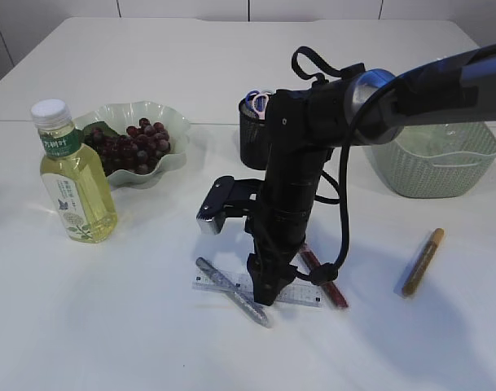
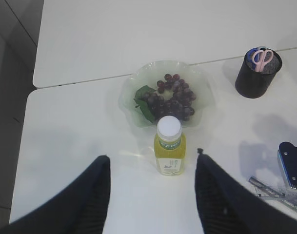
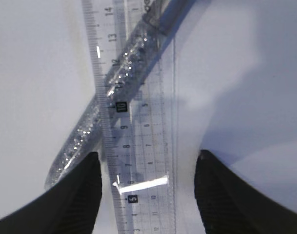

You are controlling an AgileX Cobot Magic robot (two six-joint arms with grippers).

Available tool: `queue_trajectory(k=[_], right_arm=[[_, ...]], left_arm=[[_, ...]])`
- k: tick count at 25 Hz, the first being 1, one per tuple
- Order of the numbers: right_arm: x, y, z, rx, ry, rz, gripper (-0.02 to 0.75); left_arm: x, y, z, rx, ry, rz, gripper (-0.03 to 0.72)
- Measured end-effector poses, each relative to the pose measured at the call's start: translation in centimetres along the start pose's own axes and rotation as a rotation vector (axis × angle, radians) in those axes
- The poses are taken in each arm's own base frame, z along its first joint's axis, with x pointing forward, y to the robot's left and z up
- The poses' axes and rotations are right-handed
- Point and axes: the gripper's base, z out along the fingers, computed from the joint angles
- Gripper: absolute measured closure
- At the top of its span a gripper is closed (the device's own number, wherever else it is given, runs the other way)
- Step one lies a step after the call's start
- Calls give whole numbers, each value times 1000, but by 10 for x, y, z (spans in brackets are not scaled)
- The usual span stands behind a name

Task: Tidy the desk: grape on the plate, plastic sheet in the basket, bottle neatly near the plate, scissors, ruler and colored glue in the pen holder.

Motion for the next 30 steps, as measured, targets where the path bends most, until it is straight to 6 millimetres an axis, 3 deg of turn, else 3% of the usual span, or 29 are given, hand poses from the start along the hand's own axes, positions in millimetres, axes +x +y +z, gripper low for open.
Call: queue_trajectory(k=[18,30], right_arm=[[1,-3,1,26,15,-15,424],[1,-3,1,25,15,62,446]], left_arm=[[0,0,0,0,0,0,277],[0,0,0,0,0,0,281]])
